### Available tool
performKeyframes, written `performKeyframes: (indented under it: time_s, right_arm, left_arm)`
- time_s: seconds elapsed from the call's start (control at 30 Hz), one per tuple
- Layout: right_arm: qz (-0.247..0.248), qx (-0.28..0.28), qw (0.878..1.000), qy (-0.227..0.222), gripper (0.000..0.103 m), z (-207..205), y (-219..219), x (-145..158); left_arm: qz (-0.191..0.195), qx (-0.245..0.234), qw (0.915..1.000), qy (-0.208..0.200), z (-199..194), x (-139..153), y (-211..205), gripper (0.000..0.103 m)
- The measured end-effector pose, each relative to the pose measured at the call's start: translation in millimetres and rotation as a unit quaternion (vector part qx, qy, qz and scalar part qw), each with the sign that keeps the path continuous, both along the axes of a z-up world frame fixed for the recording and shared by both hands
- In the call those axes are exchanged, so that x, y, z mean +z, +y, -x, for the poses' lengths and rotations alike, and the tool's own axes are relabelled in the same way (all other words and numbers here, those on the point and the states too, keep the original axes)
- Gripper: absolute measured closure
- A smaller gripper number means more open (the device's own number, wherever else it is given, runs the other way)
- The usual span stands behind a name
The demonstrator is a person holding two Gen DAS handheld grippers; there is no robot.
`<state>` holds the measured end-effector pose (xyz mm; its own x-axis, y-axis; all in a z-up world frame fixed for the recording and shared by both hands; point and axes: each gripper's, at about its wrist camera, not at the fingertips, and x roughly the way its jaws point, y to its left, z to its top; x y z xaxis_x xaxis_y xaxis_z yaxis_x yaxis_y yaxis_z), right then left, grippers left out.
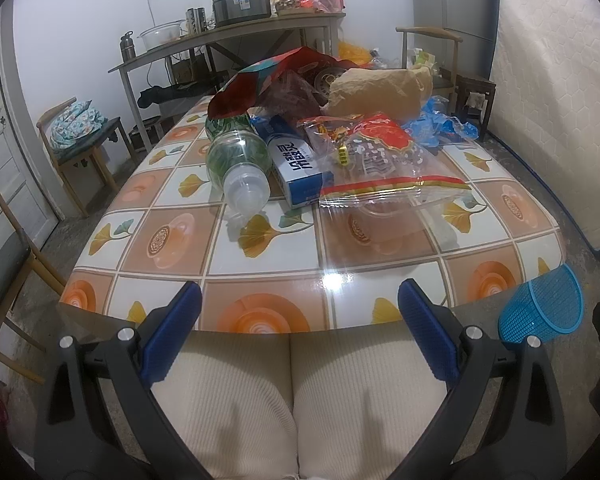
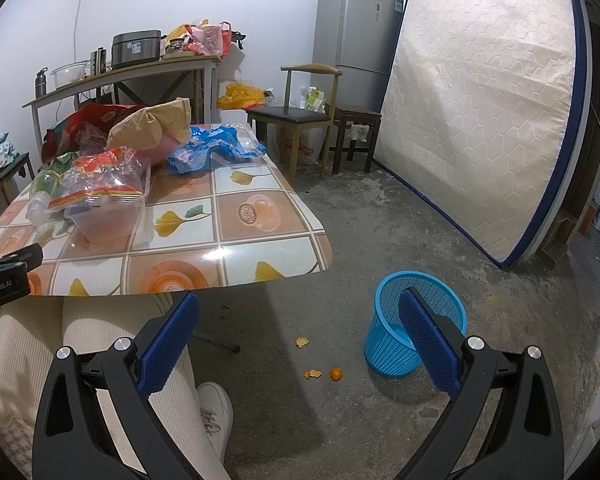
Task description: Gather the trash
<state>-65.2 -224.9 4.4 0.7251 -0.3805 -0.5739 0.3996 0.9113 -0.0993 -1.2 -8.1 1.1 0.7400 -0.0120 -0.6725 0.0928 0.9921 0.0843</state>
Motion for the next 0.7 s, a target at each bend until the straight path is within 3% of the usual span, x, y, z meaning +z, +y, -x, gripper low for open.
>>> performKeyframes:
  time_s: [0.7]
  right_arm:
    - [-0.001,-0.001,1.000,-0.001,0.006,-0.7,-1.8,-0.3]
  left_arm:
    - [-0.002,0.001,1.0000,0.006,-1.5,-7.0,3.1,0.008]
